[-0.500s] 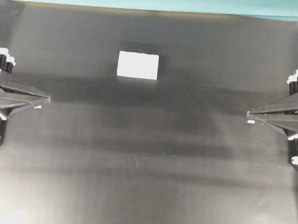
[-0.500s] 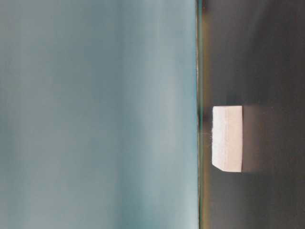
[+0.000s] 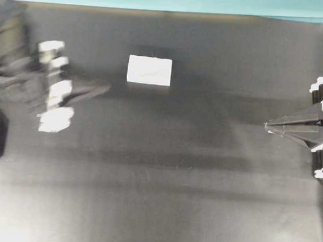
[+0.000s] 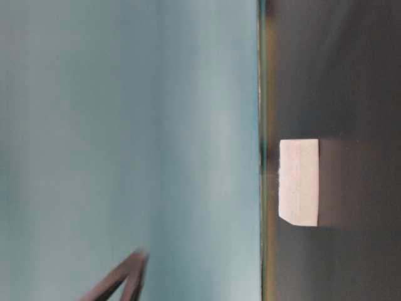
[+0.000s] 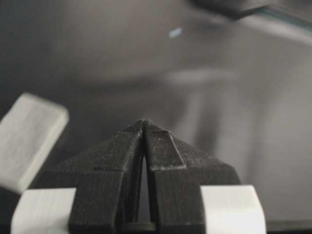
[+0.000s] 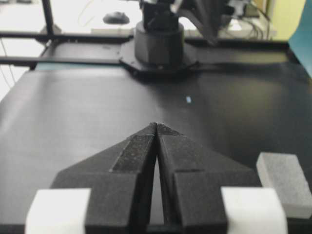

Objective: Push the sponge with the left arm to wipe the table.
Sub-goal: 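Move the left gripper forward and down onto the white sponge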

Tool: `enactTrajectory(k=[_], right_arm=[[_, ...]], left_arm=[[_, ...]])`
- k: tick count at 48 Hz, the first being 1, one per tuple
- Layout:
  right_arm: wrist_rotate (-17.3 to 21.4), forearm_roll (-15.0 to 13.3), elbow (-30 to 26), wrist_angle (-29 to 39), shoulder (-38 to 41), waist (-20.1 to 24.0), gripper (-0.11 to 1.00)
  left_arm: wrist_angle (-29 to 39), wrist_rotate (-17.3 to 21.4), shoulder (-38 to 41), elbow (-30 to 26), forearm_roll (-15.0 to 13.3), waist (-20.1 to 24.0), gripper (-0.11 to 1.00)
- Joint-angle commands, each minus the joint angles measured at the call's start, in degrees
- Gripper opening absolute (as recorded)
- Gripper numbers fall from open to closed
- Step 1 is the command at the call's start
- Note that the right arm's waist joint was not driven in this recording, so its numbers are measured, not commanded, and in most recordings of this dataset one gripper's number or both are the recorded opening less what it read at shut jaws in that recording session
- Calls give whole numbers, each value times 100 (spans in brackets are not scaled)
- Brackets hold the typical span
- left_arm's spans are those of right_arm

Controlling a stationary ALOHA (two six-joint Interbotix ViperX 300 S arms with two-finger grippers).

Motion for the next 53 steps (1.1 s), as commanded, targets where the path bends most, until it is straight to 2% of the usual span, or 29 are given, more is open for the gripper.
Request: enactTrajectory(k=[1, 8, 18, 20, 25, 33, 35, 37, 45, 53], right_arm=[[18, 18, -79, 35, 26, 0, -1], [62, 18, -70, 132, 9, 0, -1], [70, 18, -53, 334, -70, 0, -1], [70, 18, -53, 343, -88, 0, -1], [70, 18, -18, 352, -132, 0, -1], [70, 9, 26, 360, -167, 0, -1], [70, 18, 35, 352, -167, 0, -1], [70, 9, 35, 352, -167, 0, -1], [70, 9, 53, 343, -167, 0, -1], [70, 18, 88, 343, -167, 0, -1]], left_arm=[[149, 18, 571, -562, 18, 246, -1], [396, 62, 1547, -1187, 26, 598, -1], [633, 281, 2769, -2074, 35, 817, 0], [729, 316, 2927, -2206, 35, 861, 4], [932, 352, 3261, -2487, 35, 1020, 22], [1354, 325, 3718, -2804, 35, 1257, 69], [1415, 316, 3832, -2874, 35, 1327, 79], [1433, 316, 3938, -2936, 35, 1371, 84], [1424, 352, 4333, -3173, 35, 1494, 76], [1494, 316, 4509, -3278, 35, 1503, 77]])
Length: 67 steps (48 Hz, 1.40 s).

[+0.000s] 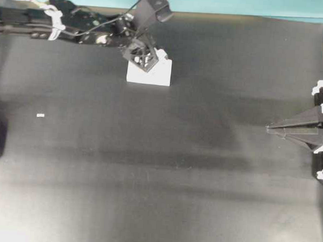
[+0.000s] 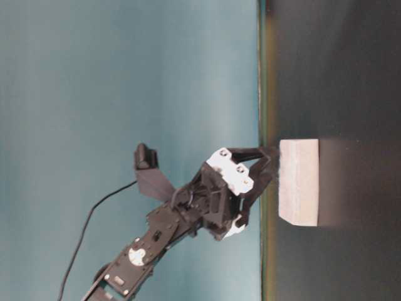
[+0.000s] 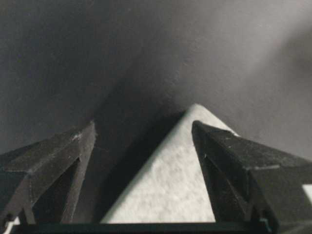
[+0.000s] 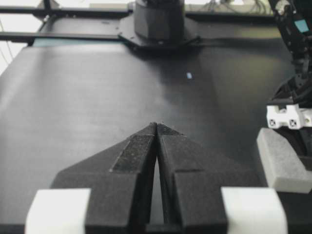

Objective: Push the sponge with the left arm to wipe the table.
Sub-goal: 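Move the left gripper forward and down onto the white sponge, then press the left gripper on the sponge and push it toward the near-left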

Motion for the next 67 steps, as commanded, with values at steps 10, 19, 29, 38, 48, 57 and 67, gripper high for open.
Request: enactTrajectory(k=[10, 19, 29, 38, 48, 57, 67], right_arm=[[35, 18, -18, -44, 9, 0, -1], [26, 18, 18, -53, -35, 0, -1], [18, 9, 53, -53, -132, 0, -1], [-26, 9, 62, -26, -246, 0, -1], [-35, 18, 105, -26, -281, 0, -1], [-35, 18, 114, -26, -281, 0, -1], [-44, 18, 114, -26, -281, 0, -1]], left_arm=[[492, -237, 9, -26, 18, -26, 70], [738, -404, -9, 44, 18, -62, 43], [853, -439, -70, 141, 18, -167, 2], [853, -580, -237, 439, 18, -466, 0], [853, -905, -571, 896, 18, -712, 0], [826, -1213, -984, 1345, 18, -1002, 0], [501, -1573, -1380, 1890, 18, -1529, 0]])
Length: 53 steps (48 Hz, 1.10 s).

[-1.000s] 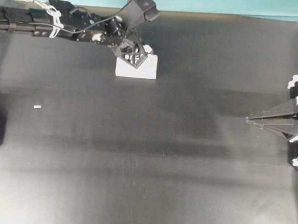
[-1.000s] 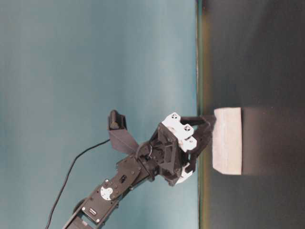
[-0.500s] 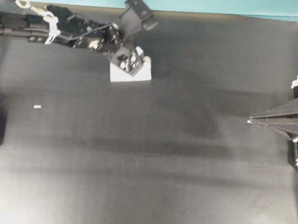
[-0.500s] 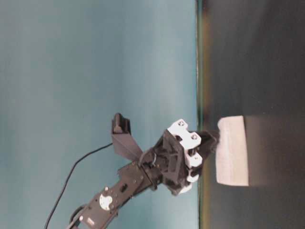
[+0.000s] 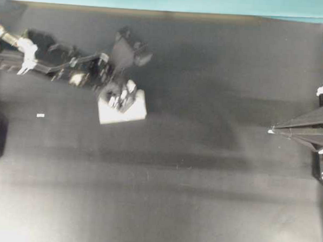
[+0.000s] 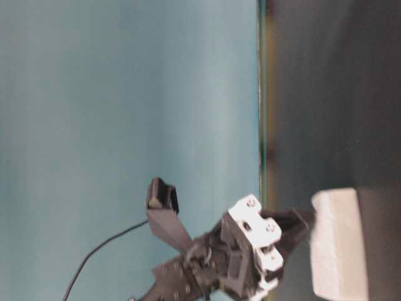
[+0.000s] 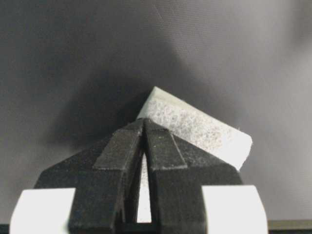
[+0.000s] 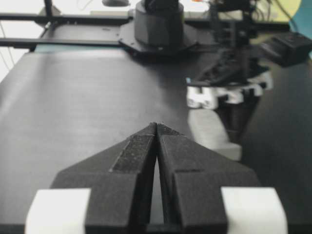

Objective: Push the sponge with the left arm to wipe the table.
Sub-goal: 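Press the left gripper on the sponge and push it toward the near-left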

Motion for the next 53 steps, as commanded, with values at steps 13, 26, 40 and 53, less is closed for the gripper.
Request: enactTrajectory(k=[13, 26, 40, 53], right_arm=[[-9, 0, -35, -44, 18, 0, -1], [18, 9, -35, -62, 18, 0, -1], [62, 9, -26, -62, 18, 0, -1], [62, 9, -26, -70, 26, 0, -1]], left_arm=[[-633, -765, -466, 747, -9, -1028, 0], [-650, -1204, -835, 1169, -9, -1670, 0], [-677, -1644, -1178, 1468, -9, -2540, 0], [-686, -1881, -1266, 1617, -9, -3393, 0]])
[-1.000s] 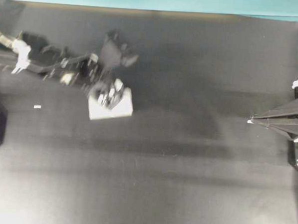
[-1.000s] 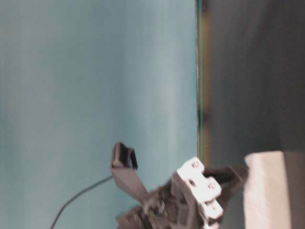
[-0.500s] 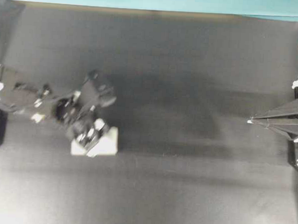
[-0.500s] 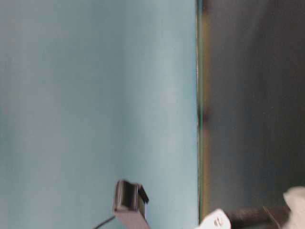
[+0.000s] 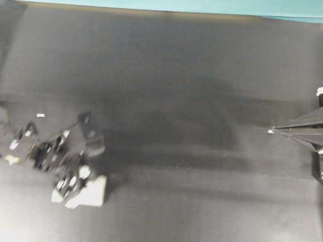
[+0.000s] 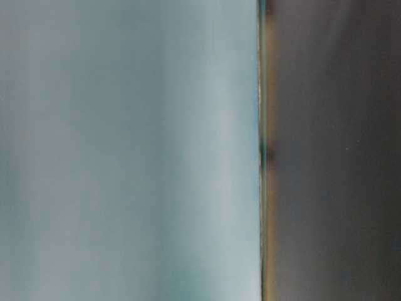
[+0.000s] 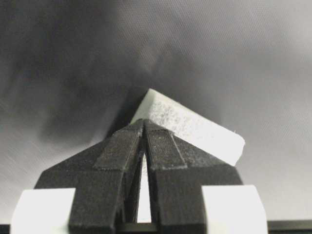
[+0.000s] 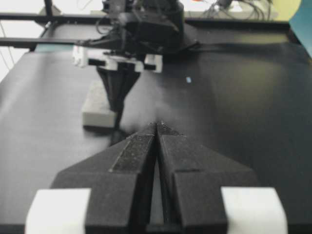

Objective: Push the sponge with the left arm to wipe the table.

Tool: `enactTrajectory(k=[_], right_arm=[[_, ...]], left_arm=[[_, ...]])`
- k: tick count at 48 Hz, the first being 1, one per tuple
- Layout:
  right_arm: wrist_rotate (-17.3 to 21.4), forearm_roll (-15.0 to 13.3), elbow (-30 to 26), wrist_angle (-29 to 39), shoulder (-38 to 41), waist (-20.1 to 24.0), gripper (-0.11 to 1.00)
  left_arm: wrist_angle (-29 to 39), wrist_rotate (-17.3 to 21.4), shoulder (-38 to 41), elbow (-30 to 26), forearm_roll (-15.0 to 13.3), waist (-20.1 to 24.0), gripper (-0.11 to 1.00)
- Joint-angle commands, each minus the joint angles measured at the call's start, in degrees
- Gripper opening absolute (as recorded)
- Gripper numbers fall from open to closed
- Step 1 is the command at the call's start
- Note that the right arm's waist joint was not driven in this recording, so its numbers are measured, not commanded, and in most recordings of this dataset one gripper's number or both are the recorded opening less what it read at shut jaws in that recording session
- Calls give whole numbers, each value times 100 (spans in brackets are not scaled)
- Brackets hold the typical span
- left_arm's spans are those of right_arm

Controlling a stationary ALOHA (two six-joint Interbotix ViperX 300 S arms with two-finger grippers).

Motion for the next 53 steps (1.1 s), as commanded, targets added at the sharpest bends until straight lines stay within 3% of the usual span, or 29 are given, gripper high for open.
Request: enactTrajectory(k=[1, 10, 17, 39, 53], right_arm=[[44, 9, -35, -62, 26, 0, -1], [44, 18, -44, -62, 26, 0, -1], [53, 18, -35, -62, 26, 0, -1], [44, 18, -35, -53, 35, 0, -1], [44, 18, 132, -44, -26, 0, -1]], left_arm=[[-18, -18, -53, -35, 0, -352, 0], [44, -35, -79, 79, 0, -976, 0], [44, -35, -176, 79, 0, -1204, 0], [44, 202, -694, -141, 0, -809, 0], [79, 176, -1415, 264, 0, -615, 0]])
